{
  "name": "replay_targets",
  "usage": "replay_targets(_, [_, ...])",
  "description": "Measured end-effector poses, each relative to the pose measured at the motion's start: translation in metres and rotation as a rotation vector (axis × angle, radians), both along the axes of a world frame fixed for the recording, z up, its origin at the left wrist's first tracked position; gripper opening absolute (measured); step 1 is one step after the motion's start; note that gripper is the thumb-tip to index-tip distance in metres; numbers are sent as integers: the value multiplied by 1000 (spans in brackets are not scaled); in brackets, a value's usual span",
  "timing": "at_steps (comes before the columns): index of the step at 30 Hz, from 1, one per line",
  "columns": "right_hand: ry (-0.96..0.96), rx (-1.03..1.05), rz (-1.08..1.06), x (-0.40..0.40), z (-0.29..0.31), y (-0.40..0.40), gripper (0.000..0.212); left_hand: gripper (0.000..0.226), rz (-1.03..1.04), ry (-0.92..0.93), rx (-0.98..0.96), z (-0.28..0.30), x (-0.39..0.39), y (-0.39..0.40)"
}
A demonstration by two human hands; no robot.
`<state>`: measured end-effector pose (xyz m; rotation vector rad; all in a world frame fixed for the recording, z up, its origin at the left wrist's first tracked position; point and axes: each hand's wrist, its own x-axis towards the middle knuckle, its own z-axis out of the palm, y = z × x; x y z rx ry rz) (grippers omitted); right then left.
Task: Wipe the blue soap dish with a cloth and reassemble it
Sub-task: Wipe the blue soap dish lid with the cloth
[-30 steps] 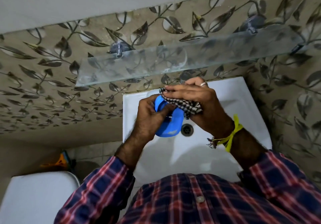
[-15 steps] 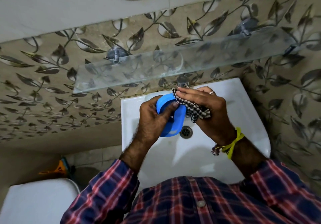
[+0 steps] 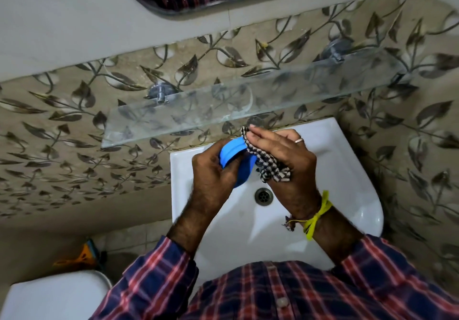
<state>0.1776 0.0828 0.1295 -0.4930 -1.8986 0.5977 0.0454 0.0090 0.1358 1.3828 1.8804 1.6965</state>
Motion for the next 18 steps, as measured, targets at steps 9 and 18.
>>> replay_targets(9, [61, -180, -130, -7, -3, -7, 43, 32, 88, -136, 30, 8, 6, -3])
replay_targets(18, [-86, -19, -48, 3, -1, -9, 39, 27, 71, 258, -197, 24, -4, -3])
